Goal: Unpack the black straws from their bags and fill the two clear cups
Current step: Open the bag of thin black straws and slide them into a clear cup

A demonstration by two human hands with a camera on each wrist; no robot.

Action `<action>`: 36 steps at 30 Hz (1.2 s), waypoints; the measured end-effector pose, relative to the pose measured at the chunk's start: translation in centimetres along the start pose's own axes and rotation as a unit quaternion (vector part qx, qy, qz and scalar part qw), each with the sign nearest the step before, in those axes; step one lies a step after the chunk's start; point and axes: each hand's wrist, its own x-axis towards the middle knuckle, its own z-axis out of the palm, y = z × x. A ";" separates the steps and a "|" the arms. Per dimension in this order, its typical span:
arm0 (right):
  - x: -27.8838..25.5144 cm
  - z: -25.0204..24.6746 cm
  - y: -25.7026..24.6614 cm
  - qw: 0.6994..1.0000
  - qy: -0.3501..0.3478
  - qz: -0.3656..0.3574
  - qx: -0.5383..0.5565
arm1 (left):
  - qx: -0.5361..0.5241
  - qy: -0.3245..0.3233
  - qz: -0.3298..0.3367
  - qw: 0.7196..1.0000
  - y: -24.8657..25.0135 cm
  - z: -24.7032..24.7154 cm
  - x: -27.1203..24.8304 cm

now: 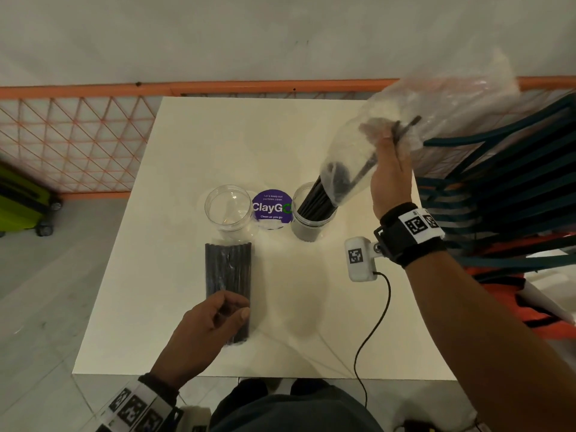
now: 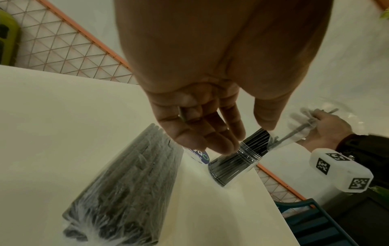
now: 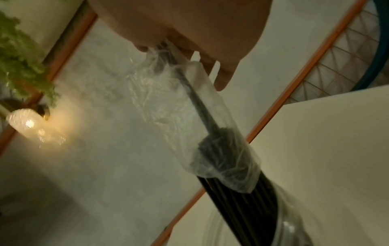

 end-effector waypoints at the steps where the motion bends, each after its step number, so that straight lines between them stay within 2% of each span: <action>1: -0.3 -0.2 0.2 1.000 -0.005 0.004 -0.009 | 0.004 -0.008 0.003 1.000 0.1 0.1 0.0; 4: -0.9 -0.3 1.0 1.000 -0.023 0.002 -0.006 | 0.006 -0.013 0.015 1.000 0.2 0.3 0.2; 9: -3.0 -0.4 2.8 0.997 -0.071 0.038 -0.022 | 0.014 -0.013 0.018 1.000 0.5 0.7 0.3; 13: -1.9 -1.0 1.5 0.999 -0.021 0.031 0.007 | 0.015 -0.012 0.023 1.000 0.5 0.9 0.4; 15: -1.7 -1.0 1.2 0.998 -0.047 0.046 0.010 | 0.024 -0.024 0.020 0.999 0.2 0.9 0.3; 20: -2.7 -0.8 2.1 0.995 -0.094 0.032 -0.033 | 0.024 -0.025 0.016 0.999 0.2 1.2 0.2; 24: -3.2 -0.9 2.9 0.990 -0.096 0.063 -0.082 | 0.019 -0.031 0.011 0.999 0.2 1.3 0.0; 27: -3.5 -1.2 4.1 0.974 -0.145 0.046 -0.167 | 0.013 -0.031 0.012 0.999 0.4 1.4 -0.1; 29: -3.7 -1.5 3.8 0.972 -0.159 0.059 -0.163 | 0.016 -0.030 0.014 0.999 0.4 1.4 -0.2; 31: -3.7 -1.9 2.7 0.979 -0.139 0.067 -0.134 | 0.012 -0.034 0.018 0.999 0.5 1.3 -0.3; 36: -3.4 -2.3 -0.7 0.992 -0.079 0.001 -0.102 | 0.006 -0.032 0.021 0.999 0.2 1.3 -0.4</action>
